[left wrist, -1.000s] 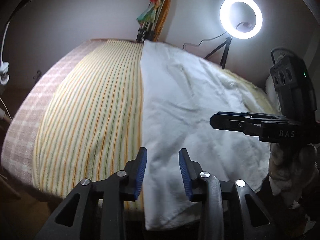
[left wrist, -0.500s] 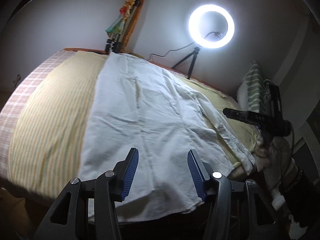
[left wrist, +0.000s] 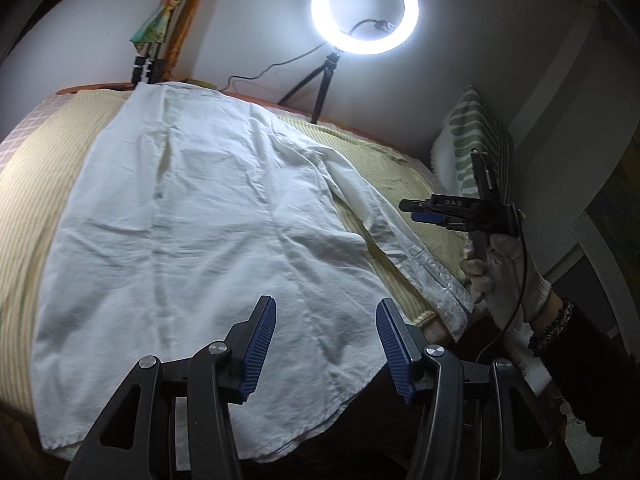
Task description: Fold small clothes
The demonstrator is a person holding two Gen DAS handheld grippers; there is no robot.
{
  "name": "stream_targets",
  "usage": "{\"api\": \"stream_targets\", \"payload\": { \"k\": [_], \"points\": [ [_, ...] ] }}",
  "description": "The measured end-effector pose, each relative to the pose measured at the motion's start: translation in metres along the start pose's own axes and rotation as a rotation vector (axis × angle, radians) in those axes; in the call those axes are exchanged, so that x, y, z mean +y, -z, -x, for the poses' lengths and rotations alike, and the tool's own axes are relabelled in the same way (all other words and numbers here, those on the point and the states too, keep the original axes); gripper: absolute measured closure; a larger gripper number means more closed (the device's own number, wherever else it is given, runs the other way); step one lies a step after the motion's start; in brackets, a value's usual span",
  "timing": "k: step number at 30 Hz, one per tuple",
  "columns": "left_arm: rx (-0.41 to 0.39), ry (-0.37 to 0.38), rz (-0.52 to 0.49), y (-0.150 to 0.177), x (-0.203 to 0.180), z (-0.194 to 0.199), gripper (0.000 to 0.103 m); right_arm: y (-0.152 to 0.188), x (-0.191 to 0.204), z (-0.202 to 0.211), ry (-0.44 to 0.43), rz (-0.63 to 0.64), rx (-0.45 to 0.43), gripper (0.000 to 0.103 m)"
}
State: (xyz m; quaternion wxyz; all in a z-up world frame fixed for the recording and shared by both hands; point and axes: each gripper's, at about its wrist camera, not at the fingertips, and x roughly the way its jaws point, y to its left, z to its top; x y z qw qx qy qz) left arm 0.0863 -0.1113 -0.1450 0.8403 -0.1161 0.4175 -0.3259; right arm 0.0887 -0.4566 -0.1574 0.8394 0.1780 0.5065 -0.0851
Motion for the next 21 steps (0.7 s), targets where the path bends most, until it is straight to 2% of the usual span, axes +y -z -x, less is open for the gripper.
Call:
{"api": "stream_targets", "payload": {
  "k": [4,6,8,11,16,21],
  "points": [
    [0.028,0.01,-0.011,0.0,-0.009,-0.015,0.049,0.002,-0.007,-0.012,-0.023,0.008,0.039,0.051],
    [0.037,0.011,-0.016,0.001,-0.012,-0.02,0.049,0.005,-0.006,-0.016,-0.042,0.023,0.054,0.059],
    [0.042,0.012,-0.015,0.001,-0.011,-0.022,0.049,0.006,-0.003,-0.019,-0.061,0.033,0.066,0.092],
    [0.047,0.009,-0.011,0.001,-0.009,-0.023,0.049,0.004,-0.003,-0.021,-0.081,0.01,0.068,0.098],
    [0.043,0.005,0.01,0.001,-0.003,-0.021,0.049,-0.005,0.01,0.004,-0.155,-0.018,0.006,0.099],
    [0.04,0.01,0.031,0.003,0.001,-0.019,0.05,-0.012,0.044,0.027,-0.185,0.015,-0.029,0.099]
  ]
}}
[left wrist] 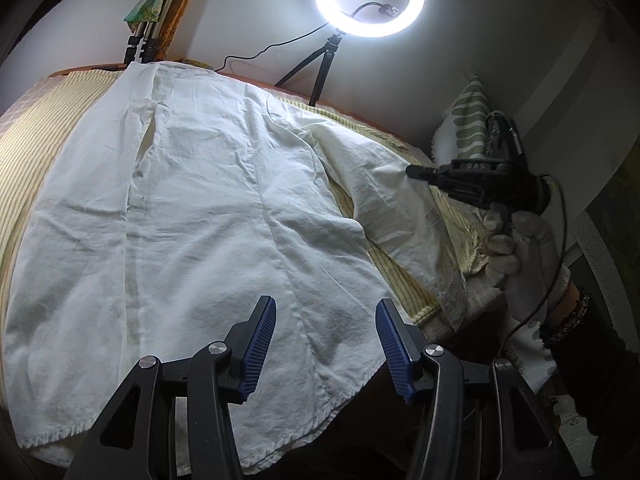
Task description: Fold small clothes
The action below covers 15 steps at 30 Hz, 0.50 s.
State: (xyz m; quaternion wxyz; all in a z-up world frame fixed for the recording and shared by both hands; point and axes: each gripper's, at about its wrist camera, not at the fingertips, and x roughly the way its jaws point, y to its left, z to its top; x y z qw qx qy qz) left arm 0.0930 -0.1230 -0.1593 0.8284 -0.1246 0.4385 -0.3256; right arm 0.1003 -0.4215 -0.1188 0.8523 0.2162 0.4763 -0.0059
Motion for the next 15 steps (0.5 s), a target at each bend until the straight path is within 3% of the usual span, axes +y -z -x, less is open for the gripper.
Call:
{"api": "stream_targets", "payload": {
  "k": [8,15],
  "points": [
    [-0.029,-0.01,0.022,0.003,0.008,0.012,0.05,-0.004,0.082,-0.025,-0.031,0.111,0.032,0.099],
    [-0.053,-0.035,0.072,0.007,0.025,0.026,0.05,0.007,0.134,-0.106,-0.064,0.159,0.208,0.096]
  ]
}}
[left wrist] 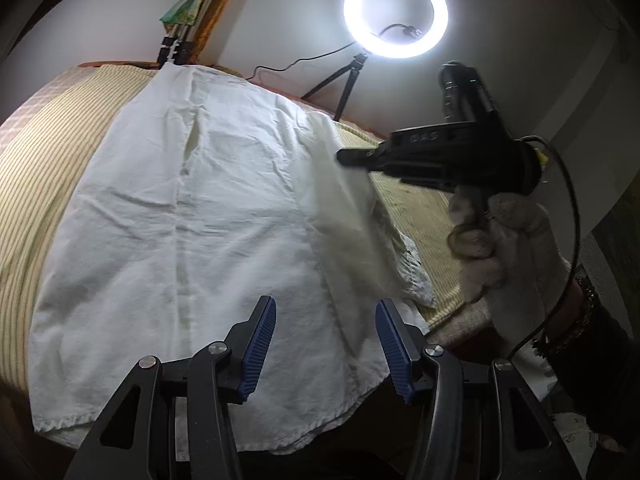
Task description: Fold small clothes
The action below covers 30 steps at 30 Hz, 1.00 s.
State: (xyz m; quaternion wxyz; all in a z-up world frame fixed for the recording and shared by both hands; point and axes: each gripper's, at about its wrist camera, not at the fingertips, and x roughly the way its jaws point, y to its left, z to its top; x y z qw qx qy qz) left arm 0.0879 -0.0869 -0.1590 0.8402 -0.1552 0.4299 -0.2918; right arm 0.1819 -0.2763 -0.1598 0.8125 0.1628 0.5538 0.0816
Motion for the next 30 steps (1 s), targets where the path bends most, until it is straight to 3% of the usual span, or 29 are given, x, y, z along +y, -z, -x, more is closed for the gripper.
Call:
{"api": "stream_targets", "payload": {
  "k": [3,8,12,15,19,24,25,28,30],
  "points": [
    [-0.006,-0.006,0.014,0.0,0.006,0.005,0.05,0.003,0.003,-0.018,-0.031,-0.01,0.074,0.084],
    [0.001,0.002,0.017,0.0,0.009,0.004,0.05,0.017,-0.001,0.031,-0.111,-0.003,-0.015,0.053],
    [0.014,0.024,0.016,0.001,0.006,-0.003,0.05,0.038,-0.027,0.085,-0.015,-0.011,-0.119,0.039],
    [0.023,0.041,0.012,0.002,0.002,-0.009,0.05,0.06,-0.062,0.105,0.094,-0.08,-0.15,0.029],
    [0.042,0.051,-0.001,0.004,-0.004,-0.016,0.05,0.092,-0.111,0.101,0.181,-0.221,-0.111,0.029],
    [0.052,0.048,-0.02,0.004,-0.009,-0.018,0.05,0.105,-0.128,0.075,0.203,-0.237,-0.079,0.029],
    [0.049,0.044,-0.021,0.004,-0.01,-0.017,0.05,0.106,-0.124,0.073,0.225,-0.212,-0.089,0.034],
    [0.039,0.035,-0.014,0.002,-0.007,-0.012,0.05,0.106,-0.113,0.069,0.213,-0.16,-0.088,0.091],
    [0.031,0.032,-0.004,0.001,-0.004,-0.009,0.05,0.106,-0.104,0.067,0.193,-0.138,-0.091,0.094]
  ]
}}
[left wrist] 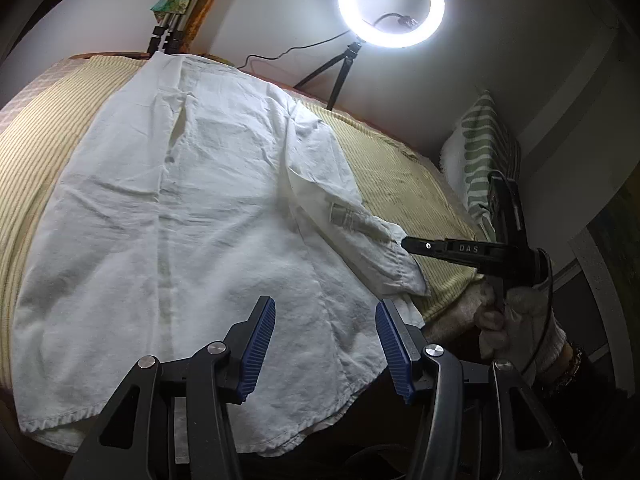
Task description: Fold small clothes
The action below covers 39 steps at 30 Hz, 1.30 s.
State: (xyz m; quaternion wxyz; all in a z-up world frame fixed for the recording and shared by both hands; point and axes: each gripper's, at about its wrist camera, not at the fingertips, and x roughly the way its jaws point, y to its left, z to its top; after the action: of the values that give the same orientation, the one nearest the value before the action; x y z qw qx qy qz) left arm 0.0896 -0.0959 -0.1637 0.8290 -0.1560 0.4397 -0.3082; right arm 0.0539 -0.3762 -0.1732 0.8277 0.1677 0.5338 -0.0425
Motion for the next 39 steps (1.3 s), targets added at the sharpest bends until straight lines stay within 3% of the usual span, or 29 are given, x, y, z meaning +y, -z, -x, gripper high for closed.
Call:
{"api": "stream_targets", "payload": {
  "k": [5,9,13,15,17,19,20,22,26,31,37,39],
  "points": [
    [-0.026,-0.003,0.036,-0.004,0.01,0.009,0.05,0.002,0.021,0.027,-0.077,0.036,-0.067,0.097],
    [-0.048,-0.004,0.068,-0.006,0.019,0.019,0.05,0.011,0.068,0.065,-0.161,0.19,-0.14,0.097],
    [-0.071,0.025,0.13,-0.008,0.032,0.028,0.048,0.032,0.127,0.07,-0.293,0.38,-0.059,0.097],
    [-0.076,0.051,0.168,-0.008,0.038,0.032,0.043,0.045,0.145,0.066,-0.345,0.455,0.012,0.09],
    [-0.075,0.073,0.195,-0.007,0.043,0.033,0.041,0.051,0.154,0.062,-0.376,0.491,0.053,0.06],
    [-0.063,0.093,0.212,-0.006,0.046,0.033,0.04,0.045,0.149,0.065,-0.39,0.491,0.033,0.048],
    [-0.056,0.103,0.217,-0.006,0.047,0.032,0.039,0.039,0.143,0.066,-0.399,0.468,0.021,0.048],
    [-0.044,0.101,0.213,-0.005,0.047,0.029,0.038,0.02,0.129,0.06,-0.366,0.396,0.002,0.048],
    [-0.01,0.121,0.218,0.002,0.041,0.02,0.038,-0.026,0.089,0.033,-0.2,0.244,-0.021,0.048],
    [0.053,0.104,0.12,0.009,0.013,0.0,0.037,-0.087,0.044,-0.009,-0.099,0.118,-0.042,0.048],
    [0.105,0.074,0.087,0.01,0.005,-0.026,0.041,-0.134,0.027,-0.061,-0.081,0.077,-0.026,0.048],
    [0.12,0.068,0.09,0.009,0.006,-0.032,0.05,-0.142,0.028,-0.074,-0.073,0.096,-0.016,0.066]
  ]
}}
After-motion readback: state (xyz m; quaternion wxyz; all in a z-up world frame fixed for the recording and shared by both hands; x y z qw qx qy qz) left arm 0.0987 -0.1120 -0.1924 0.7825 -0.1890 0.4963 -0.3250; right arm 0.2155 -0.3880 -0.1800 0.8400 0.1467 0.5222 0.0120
